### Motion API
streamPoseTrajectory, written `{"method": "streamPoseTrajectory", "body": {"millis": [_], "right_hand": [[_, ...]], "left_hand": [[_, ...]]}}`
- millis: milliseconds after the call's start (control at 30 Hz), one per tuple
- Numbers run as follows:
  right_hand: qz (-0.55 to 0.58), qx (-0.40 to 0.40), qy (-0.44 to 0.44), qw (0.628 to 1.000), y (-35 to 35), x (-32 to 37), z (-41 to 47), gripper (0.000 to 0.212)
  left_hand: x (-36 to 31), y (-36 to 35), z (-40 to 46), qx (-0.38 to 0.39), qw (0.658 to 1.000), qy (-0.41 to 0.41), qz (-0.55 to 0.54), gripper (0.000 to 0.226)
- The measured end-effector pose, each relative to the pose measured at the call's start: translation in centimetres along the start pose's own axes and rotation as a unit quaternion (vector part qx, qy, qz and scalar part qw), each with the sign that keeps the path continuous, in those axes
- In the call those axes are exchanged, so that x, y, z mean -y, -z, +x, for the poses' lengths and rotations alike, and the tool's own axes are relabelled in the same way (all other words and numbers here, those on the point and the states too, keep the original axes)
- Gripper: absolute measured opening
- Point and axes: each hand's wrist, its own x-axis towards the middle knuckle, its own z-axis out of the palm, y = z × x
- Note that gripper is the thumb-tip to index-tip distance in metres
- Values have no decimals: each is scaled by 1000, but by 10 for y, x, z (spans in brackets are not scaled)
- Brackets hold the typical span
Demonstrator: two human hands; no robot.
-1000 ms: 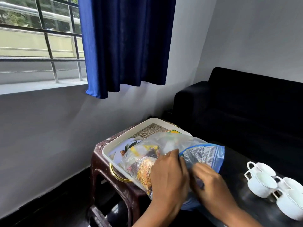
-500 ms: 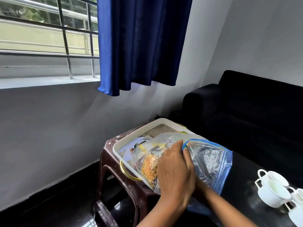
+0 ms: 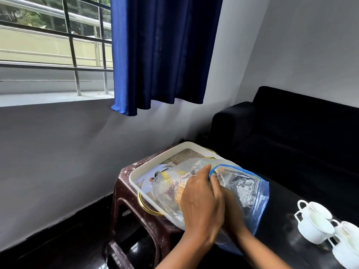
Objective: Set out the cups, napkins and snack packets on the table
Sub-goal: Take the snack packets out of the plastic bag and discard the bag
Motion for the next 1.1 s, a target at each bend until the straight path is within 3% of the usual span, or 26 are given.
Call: {"method": "streamPoseTrajectory", "body": {"millis": [100,267,433,633,867,1100], "right_hand": [[5,-44,15,999,21,3,-3,13],[-45,-97,46,993,63,10,-28,30],[-67,-103,66,990,90,28,-57,36],[-16,-105,103,989,110,51,-78,40],[85,-190,176,962,135,68,-67,32],[87,-209,99,969,116,9,-20,34]], "left_hand": [[-1,1,2,-8,1000,-6,-23,39],[0,1,3,-25,998,13,-57,44],[3,4,9,-55,994,25,-94,31],[12,10,25,-86,980,123,-128,36],[28,34,56,-194,933,213,-218,34],[29,60,69,-338,886,153,-277,29]]}}
